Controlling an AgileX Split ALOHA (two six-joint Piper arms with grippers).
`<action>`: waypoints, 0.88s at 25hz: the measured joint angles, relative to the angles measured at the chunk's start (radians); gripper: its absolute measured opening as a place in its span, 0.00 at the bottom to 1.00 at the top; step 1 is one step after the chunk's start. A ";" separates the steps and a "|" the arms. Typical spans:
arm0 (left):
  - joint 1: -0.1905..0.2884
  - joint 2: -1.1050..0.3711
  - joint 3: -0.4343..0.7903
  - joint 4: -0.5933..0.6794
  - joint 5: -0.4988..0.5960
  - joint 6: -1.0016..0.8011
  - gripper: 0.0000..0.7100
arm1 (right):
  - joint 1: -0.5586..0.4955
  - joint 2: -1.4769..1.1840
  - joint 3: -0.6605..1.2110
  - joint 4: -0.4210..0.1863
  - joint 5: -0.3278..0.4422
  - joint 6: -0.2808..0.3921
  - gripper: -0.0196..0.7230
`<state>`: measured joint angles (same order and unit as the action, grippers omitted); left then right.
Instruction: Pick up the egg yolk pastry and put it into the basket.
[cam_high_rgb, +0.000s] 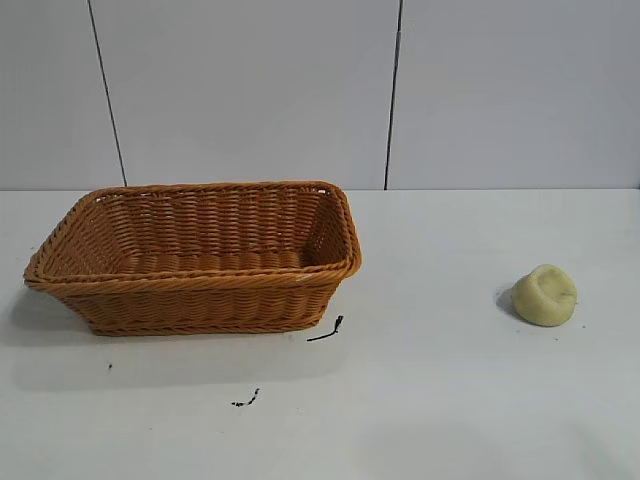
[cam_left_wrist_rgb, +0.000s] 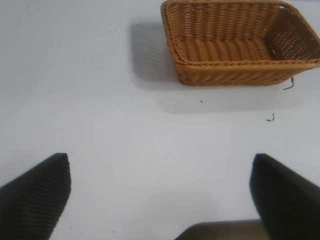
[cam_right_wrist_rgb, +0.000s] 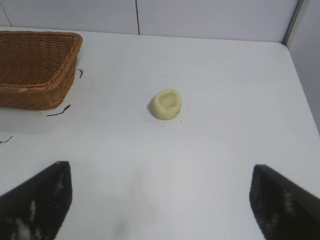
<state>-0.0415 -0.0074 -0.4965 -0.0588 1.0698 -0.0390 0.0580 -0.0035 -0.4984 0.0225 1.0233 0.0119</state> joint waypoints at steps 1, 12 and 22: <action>0.000 0.000 0.000 0.000 0.000 0.000 0.98 | 0.000 0.000 0.000 0.000 0.000 0.000 0.92; 0.000 0.000 0.000 0.000 0.000 0.000 0.98 | 0.000 0.000 0.000 -0.001 0.000 0.000 0.92; 0.000 0.000 0.000 0.000 0.000 0.000 0.98 | 0.000 0.291 -0.084 -0.001 0.001 0.000 0.95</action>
<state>-0.0415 -0.0074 -0.4965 -0.0588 1.0698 -0.0390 0.0580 0.2879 -0.5821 0.0216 1.0243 0.0119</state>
